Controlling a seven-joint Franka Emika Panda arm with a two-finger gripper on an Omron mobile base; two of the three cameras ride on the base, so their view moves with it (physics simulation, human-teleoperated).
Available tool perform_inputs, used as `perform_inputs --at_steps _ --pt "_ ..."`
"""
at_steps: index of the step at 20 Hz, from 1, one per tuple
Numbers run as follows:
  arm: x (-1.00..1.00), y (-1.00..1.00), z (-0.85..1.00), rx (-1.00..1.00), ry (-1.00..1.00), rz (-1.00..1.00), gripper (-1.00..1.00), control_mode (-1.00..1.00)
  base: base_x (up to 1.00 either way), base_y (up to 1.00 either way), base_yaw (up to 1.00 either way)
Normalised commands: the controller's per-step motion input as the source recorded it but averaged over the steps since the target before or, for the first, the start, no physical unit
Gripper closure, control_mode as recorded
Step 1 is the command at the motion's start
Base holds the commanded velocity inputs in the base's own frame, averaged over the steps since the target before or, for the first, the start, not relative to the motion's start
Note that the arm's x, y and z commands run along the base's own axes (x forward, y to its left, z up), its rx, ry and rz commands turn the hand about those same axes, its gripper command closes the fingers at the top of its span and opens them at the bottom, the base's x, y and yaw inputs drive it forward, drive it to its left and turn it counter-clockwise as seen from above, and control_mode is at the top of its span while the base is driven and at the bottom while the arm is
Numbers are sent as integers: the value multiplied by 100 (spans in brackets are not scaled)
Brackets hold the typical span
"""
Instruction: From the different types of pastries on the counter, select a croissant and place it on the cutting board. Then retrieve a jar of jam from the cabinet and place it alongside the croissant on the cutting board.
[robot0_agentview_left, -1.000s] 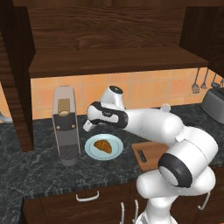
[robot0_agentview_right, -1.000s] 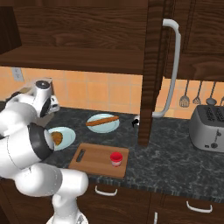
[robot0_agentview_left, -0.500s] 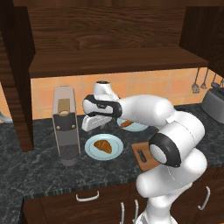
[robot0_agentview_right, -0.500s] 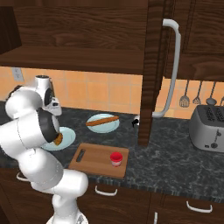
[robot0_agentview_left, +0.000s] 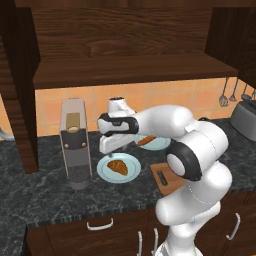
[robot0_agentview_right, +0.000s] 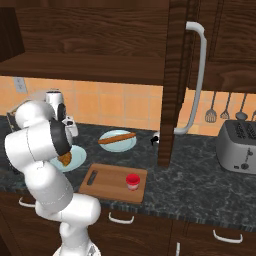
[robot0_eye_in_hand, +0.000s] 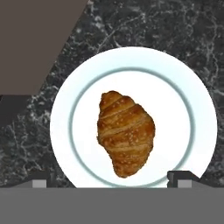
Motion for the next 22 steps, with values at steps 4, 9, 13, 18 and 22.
perform_inputs --at_steps 4,9,13,18,22 --pt "1 -7 -46 -2 0 0 -100 -100 0 0 0" --pt "0 0 -30 0 1 0 -100 -100 0 0 0" --pt "0 0 -26 0 5 0 -100 -100 0 0 0" --pt "-3 0 -30 0 9 0 -100 -100 0 0 0" --pt "-5 0 -32 0 11 0 -100 -100 0 0 0"
